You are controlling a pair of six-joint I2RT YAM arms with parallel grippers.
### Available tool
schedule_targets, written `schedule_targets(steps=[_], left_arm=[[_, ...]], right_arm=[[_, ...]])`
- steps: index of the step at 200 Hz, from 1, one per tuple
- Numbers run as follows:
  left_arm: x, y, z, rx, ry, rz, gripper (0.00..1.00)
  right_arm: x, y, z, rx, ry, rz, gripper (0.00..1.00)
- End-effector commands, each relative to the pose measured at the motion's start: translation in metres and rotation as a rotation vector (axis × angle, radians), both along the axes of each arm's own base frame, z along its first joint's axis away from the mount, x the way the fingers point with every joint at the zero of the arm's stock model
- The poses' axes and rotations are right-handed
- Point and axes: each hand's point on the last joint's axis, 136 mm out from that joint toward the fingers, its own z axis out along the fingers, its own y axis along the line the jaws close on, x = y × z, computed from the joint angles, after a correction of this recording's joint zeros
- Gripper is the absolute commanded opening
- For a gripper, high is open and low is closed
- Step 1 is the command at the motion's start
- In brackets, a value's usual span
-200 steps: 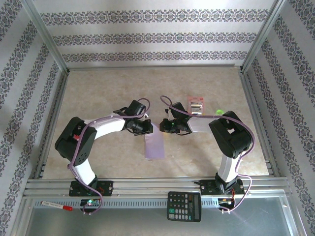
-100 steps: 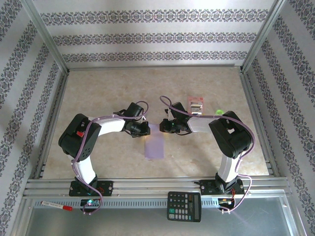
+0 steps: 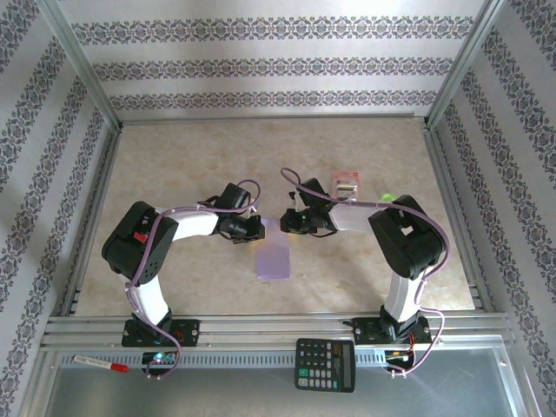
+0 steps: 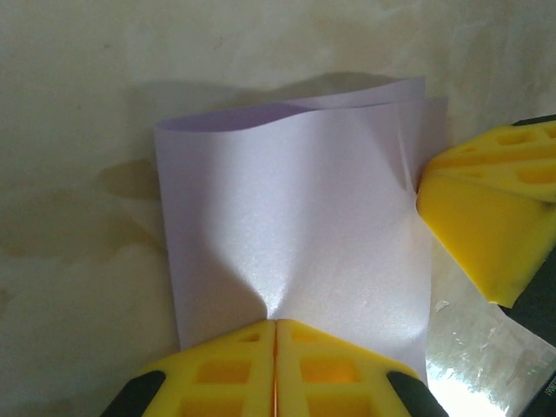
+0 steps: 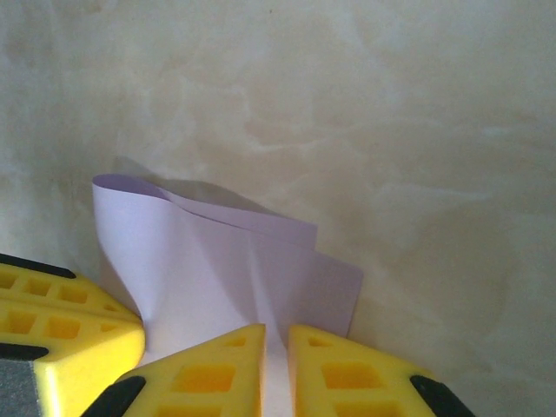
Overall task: Fold a paper plane with a square sheet of paper (pick it up from the middle)
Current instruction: First fold in half a square sheet of paper at the center of the table.
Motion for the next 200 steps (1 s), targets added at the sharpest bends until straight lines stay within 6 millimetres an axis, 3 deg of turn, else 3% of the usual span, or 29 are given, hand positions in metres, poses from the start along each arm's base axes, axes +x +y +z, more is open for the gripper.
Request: schedule_targets(steps=[1,30,55,84,132,157,183,200], left_arm=[[-0.022,0.022,-0.034,0.097,0.080,0.003,0.08],[-0.023,0.022,-0.034,0.100,0.078,-0.001,0.08],[-0.024,0.022,-0.034,0.102,0.082,-0.003,0.08],[-0.025,0.023,-0.035,0.102,0.083,-0.003,0.08],[-0.023,0.021,-0.029,0.090,0.076,0.001,0.08],[-0.013,0.010,-0.008,0.023,0.041,0.011,0.12],[-0.003,0.004,0.030,-0.037,-0.033,0.032,0.27],[-0.001,0.013,0.041,-0.010,-0.077,0.071,0.38]], right_arm=[[-0.006,0.001,0.013,0.006,0.014,0.034,0.17],[-0.012,0.002,0.037,0.046,-0.012,0.036,0.19],[-0.024,0.003,0.046,0.075,-0.012,0.041,0.19],[-0.038,0.010,0.037,0.095,0.025,0.051,0.18],[-0.038,0.009,0.012,0.053,0.058,0.047,0.16],[-0.042,-0.002,-0.006,0.004,0.084,0.029,0.14],[-0.048,-0.010,-0.020,-0.015,0.115,0.010,0.13],[-0.050,-0.010,-0.022,-0.014,0.119,0.006,0.13]])
